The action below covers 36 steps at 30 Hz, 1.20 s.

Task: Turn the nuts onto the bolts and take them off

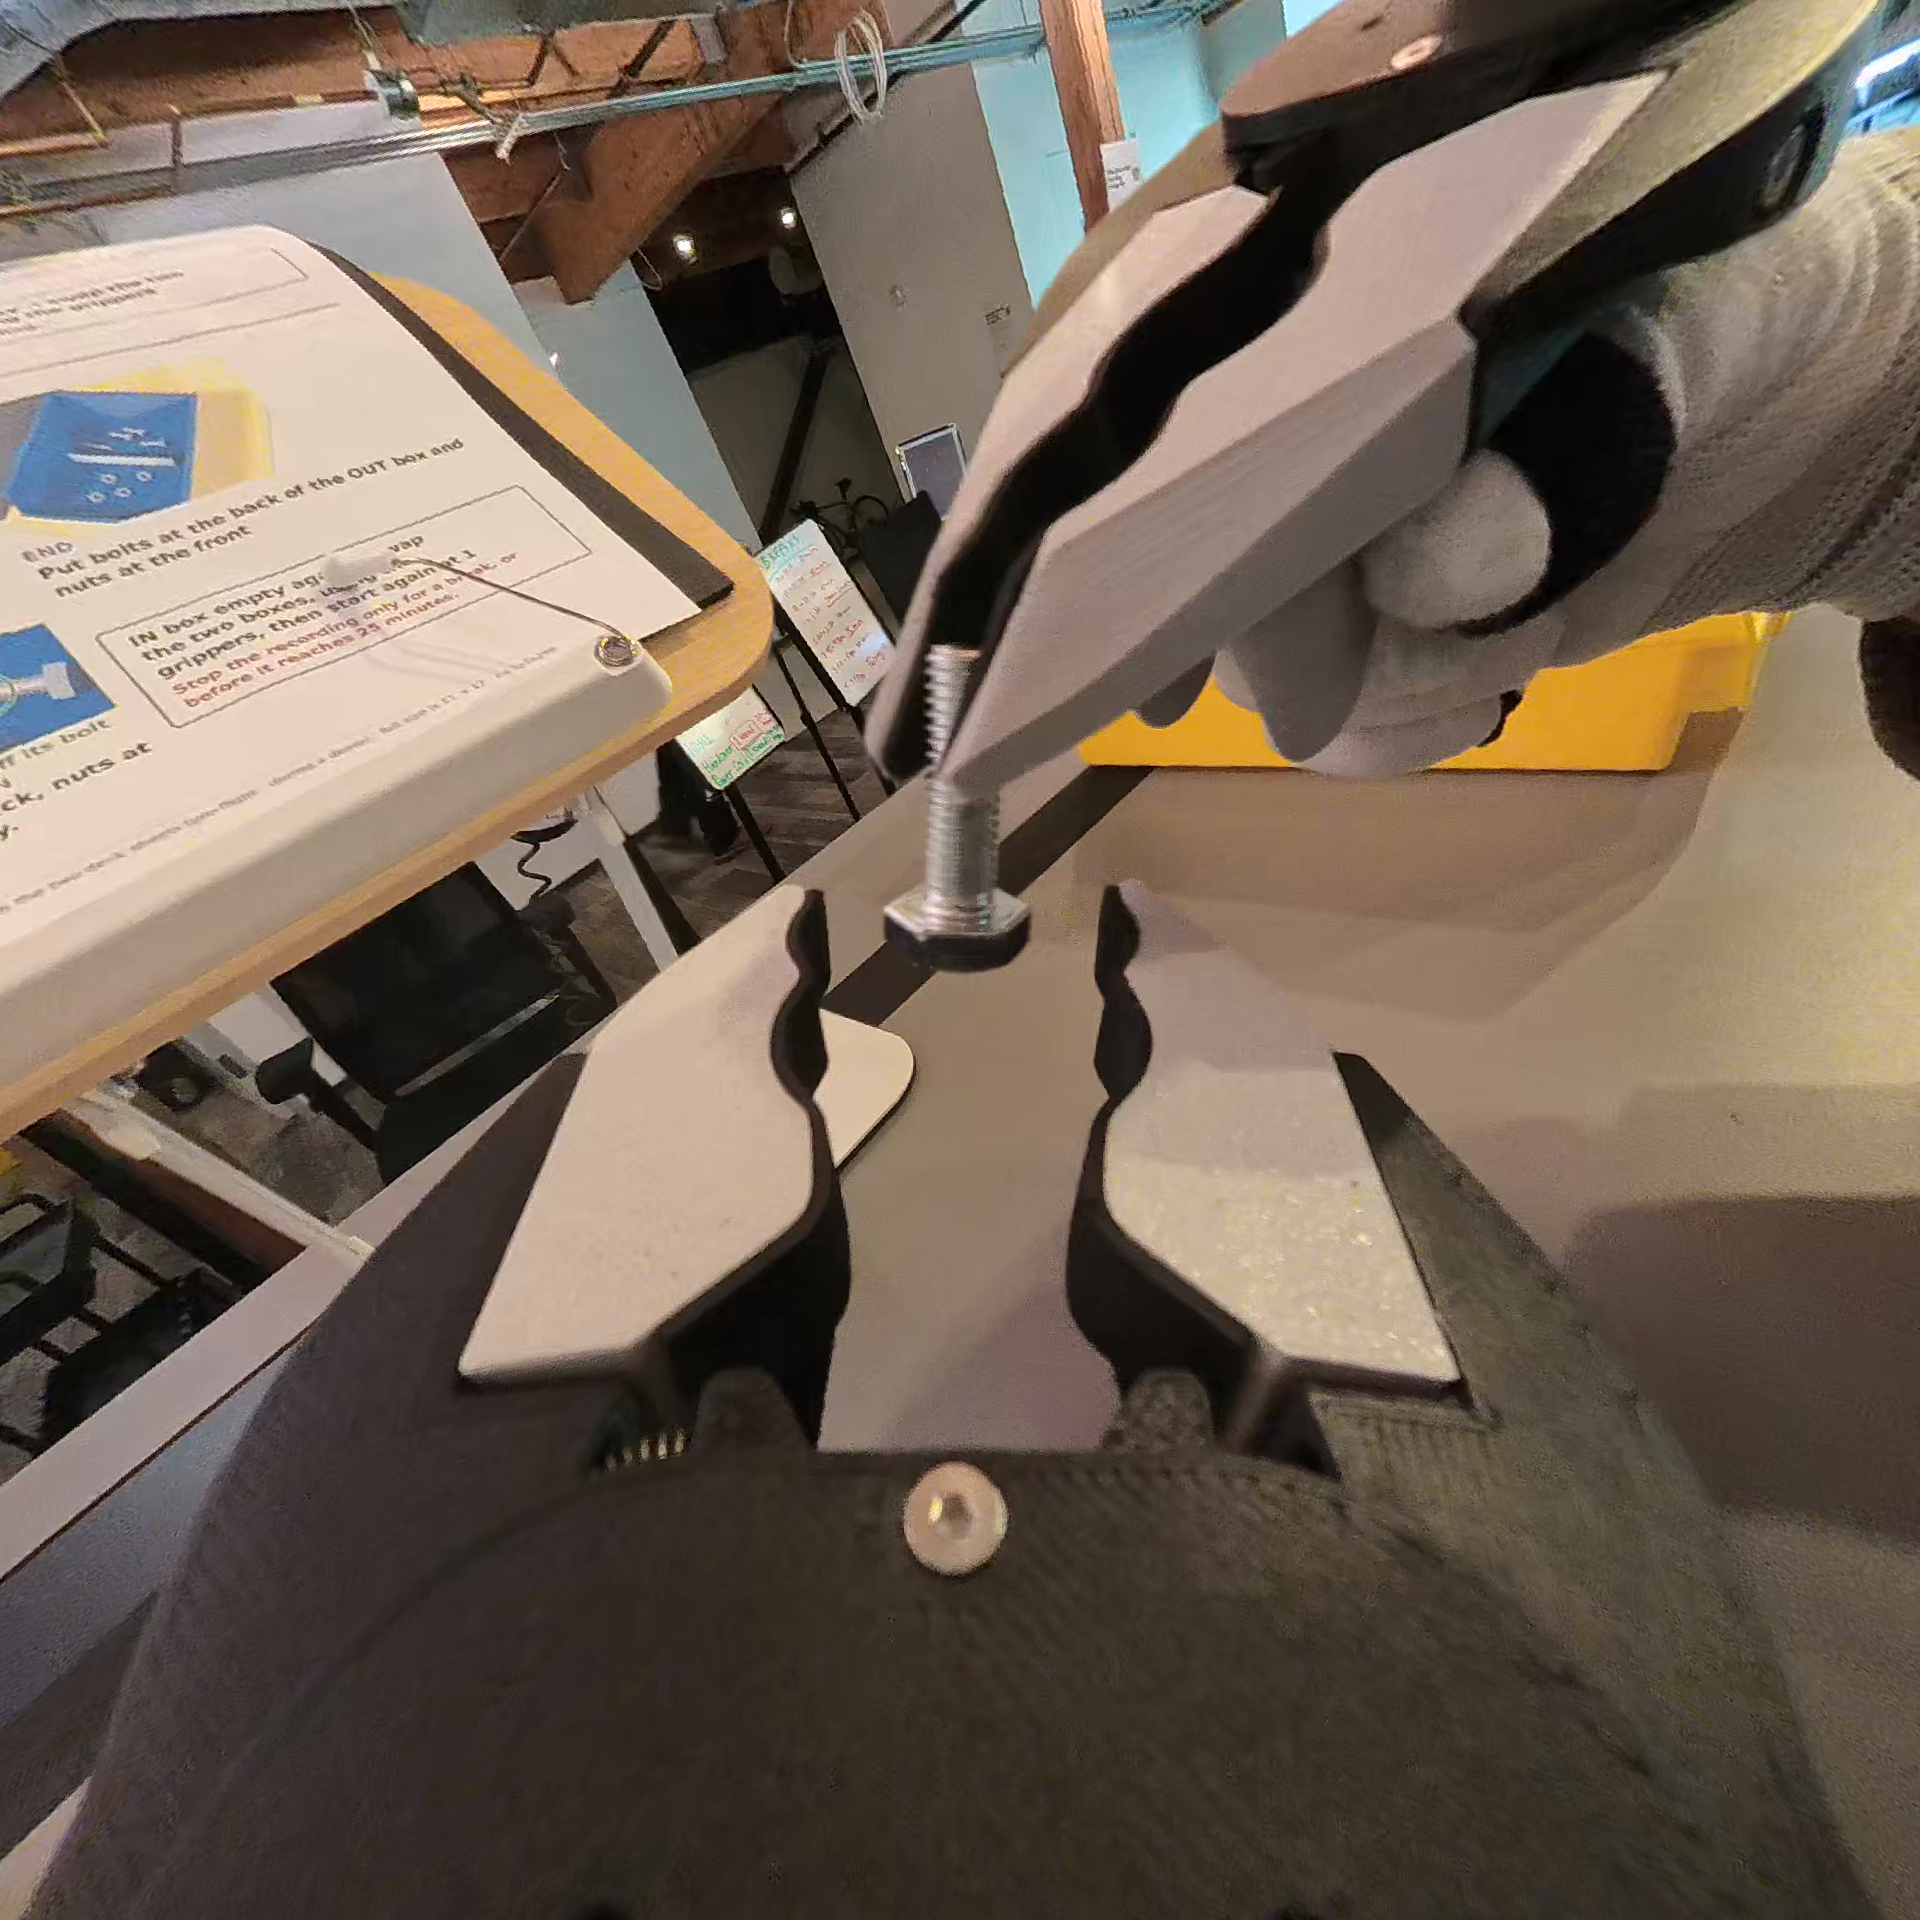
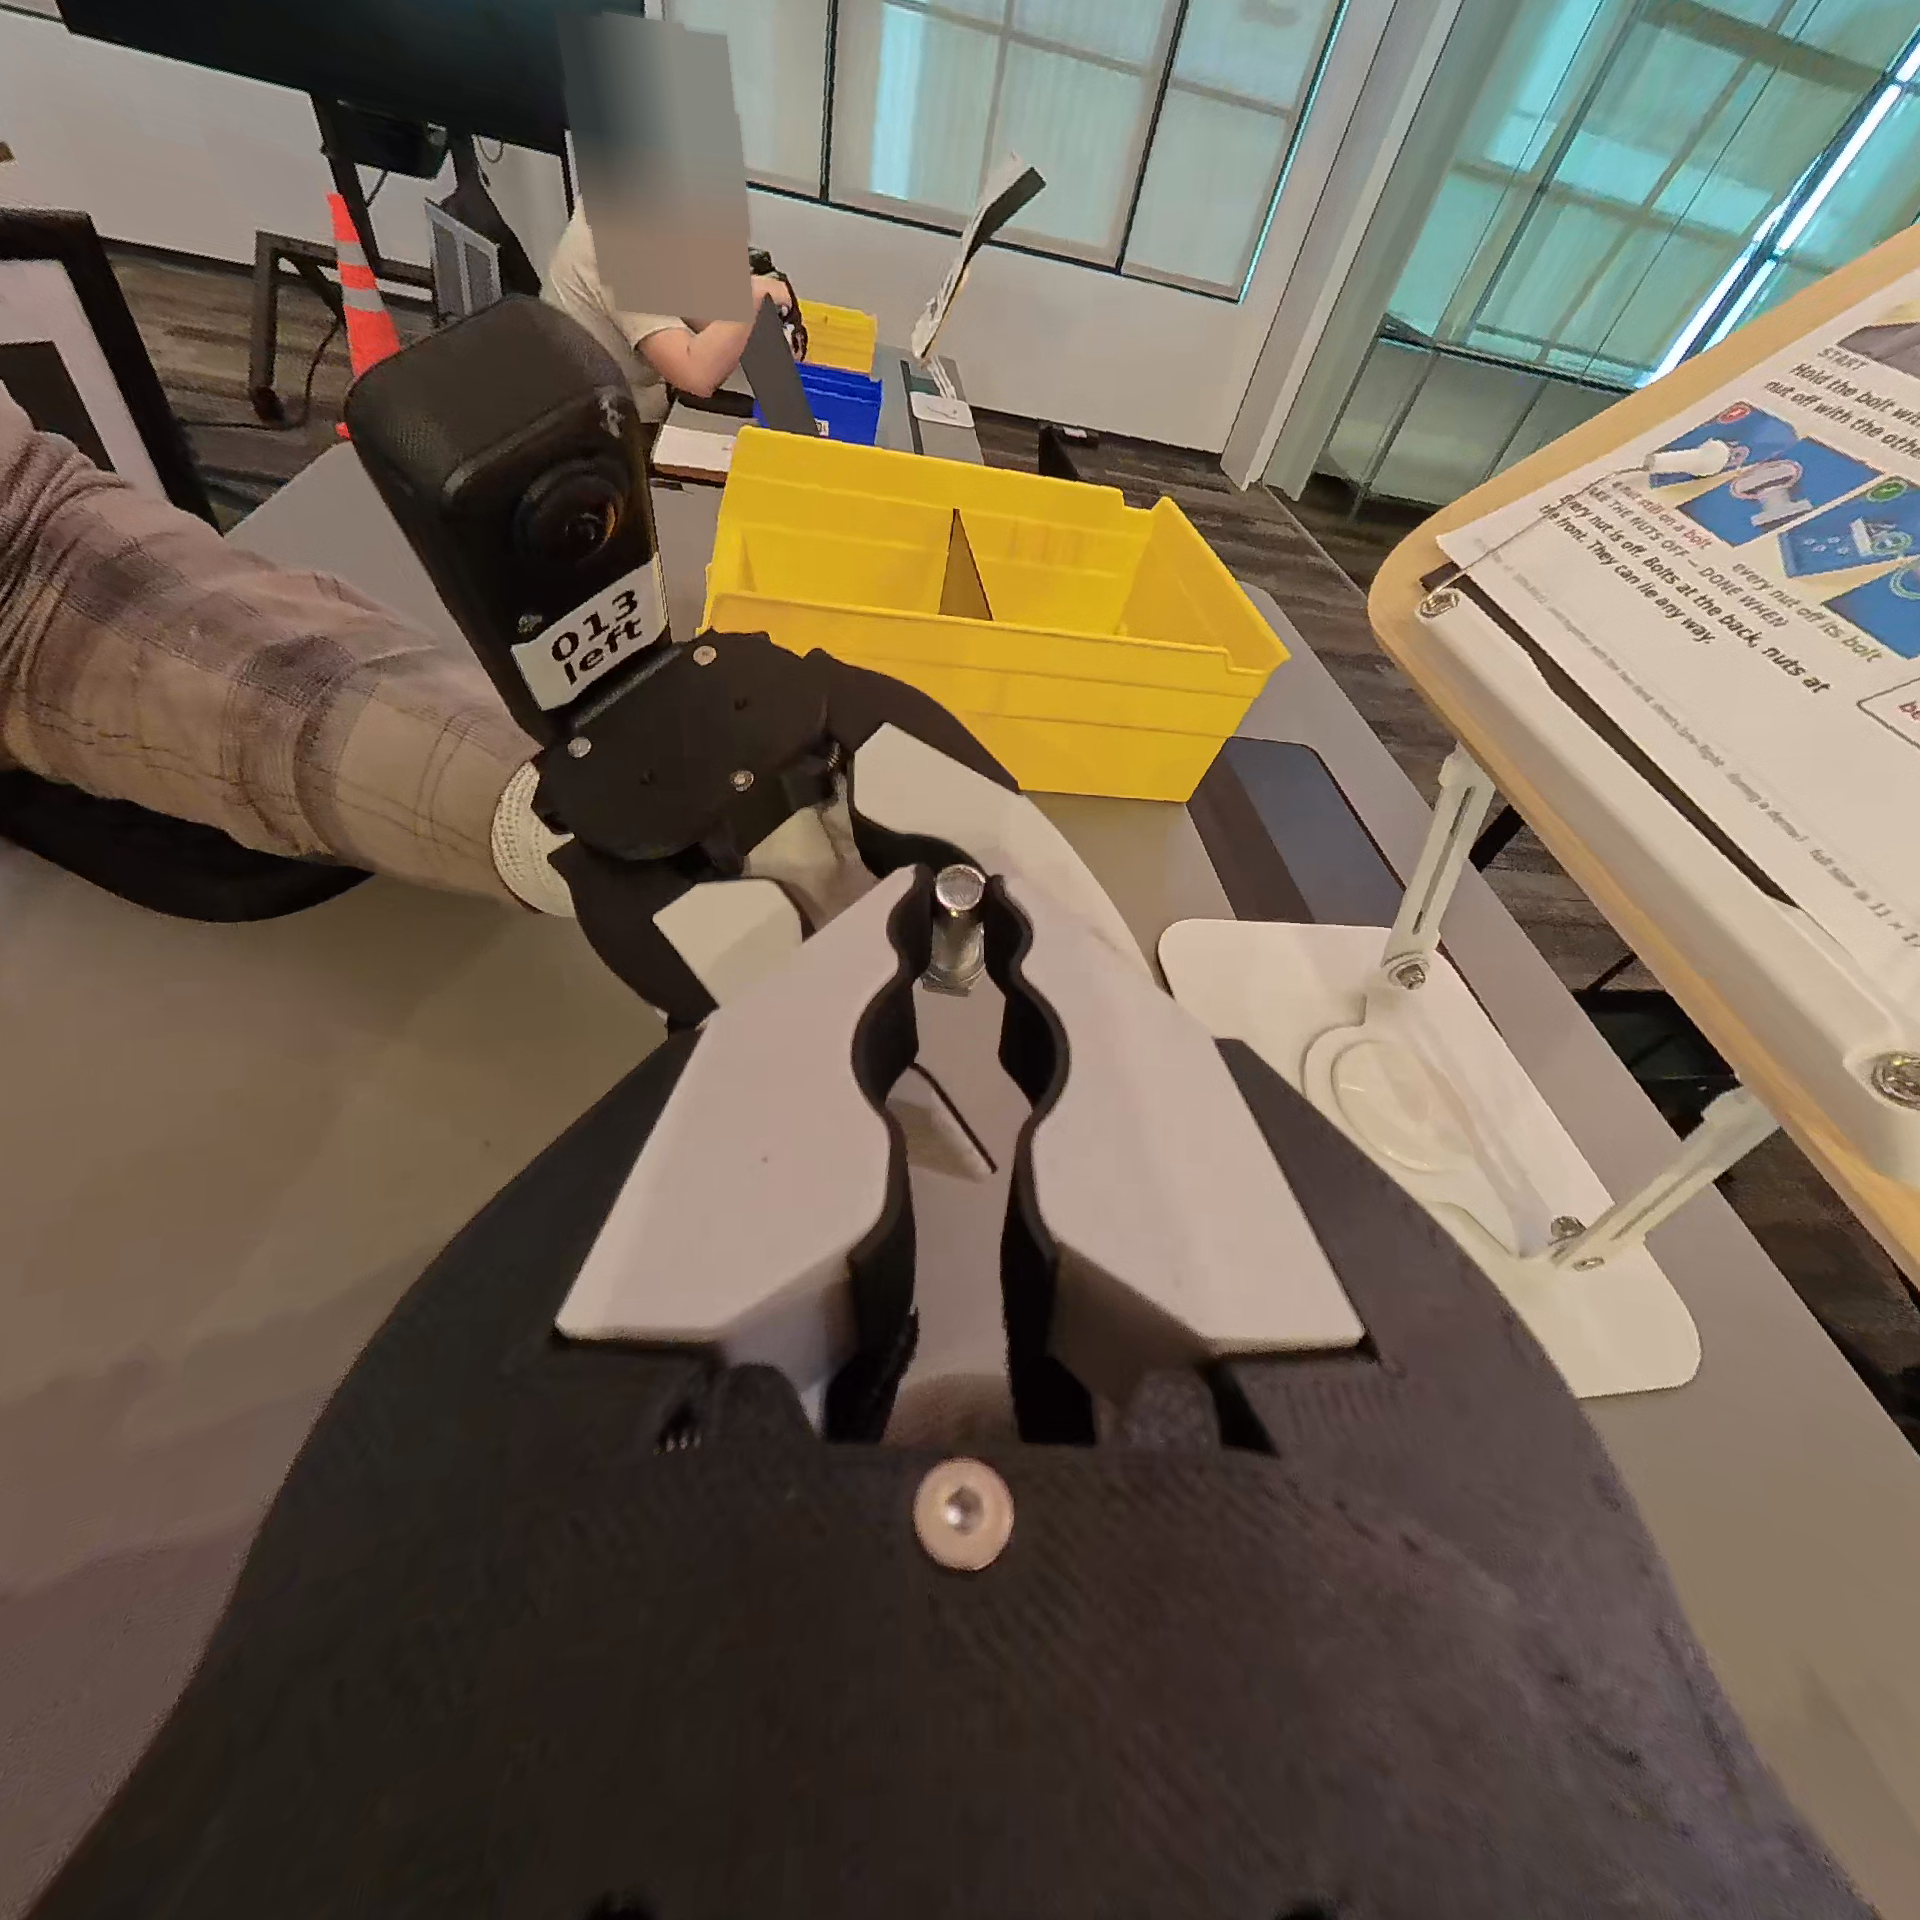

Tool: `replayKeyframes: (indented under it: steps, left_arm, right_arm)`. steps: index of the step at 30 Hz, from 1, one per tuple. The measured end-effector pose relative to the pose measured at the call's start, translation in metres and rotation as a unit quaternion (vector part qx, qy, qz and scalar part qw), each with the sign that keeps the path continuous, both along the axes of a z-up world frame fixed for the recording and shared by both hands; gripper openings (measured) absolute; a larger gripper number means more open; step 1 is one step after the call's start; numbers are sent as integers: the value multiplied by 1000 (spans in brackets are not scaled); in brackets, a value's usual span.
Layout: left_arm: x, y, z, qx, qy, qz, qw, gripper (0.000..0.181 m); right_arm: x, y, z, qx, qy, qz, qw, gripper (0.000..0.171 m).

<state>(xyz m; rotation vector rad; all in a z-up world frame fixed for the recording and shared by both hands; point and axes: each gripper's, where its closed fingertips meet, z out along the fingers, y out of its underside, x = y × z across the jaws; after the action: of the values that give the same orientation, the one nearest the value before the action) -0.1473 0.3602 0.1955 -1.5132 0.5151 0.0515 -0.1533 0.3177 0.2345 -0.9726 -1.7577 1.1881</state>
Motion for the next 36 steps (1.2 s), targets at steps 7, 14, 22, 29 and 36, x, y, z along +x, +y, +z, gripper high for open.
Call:
replayKeyframes:
  steps: [7,14,22,29,36]
  left_arm:
    - [5,-5,3,17,0,-6,1000,30]
    - [2,-6,4,20,-5,-1,1000,16]
    - [1,-5,-2,8,-1,-3,1000,17]
    - [3,-5,-7,-2,7,-7,1000,17]
    - [3,-6,-5,-1,2,-7,1000,15]
  right_arm:
    - [-2,0,-9,17,-20,-3,1000,7]
    - [2,0,-6,15,-20,-2,1000,7]
    - [2,0,-11,34,-35,-8,999,7]
    - [2,-1,-15,48,-51,-8,997,7]
    - [0,0,-12,48,-45,-17,998,12]
